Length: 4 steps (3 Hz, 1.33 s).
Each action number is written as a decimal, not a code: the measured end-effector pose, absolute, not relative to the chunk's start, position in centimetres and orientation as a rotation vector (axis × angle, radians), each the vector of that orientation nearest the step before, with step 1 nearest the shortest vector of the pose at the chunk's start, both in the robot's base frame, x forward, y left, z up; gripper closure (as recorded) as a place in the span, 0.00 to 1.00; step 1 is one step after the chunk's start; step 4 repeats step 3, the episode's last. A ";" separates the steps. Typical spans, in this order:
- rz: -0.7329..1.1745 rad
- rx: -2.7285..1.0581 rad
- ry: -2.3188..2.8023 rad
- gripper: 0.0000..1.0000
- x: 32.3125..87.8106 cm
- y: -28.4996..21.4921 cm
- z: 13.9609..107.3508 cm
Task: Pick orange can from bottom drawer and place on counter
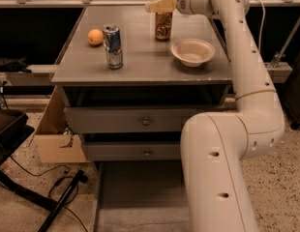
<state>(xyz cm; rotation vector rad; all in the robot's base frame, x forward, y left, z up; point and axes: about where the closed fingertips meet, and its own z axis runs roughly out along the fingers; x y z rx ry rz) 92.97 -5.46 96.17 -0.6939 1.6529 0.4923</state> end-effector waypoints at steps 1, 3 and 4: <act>0.403 -0.749 1.635 0.00 90.4 -8.9 100.3; 0.280 -0.847 1.735 0.00 87.2 -11.1 102.1; 0.280 -0.847 1.735 0.00 87.2 -11.1 102.1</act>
Offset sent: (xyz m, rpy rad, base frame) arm -0.1743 -0.0793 0.0472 -0.4414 0.0614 -0.0829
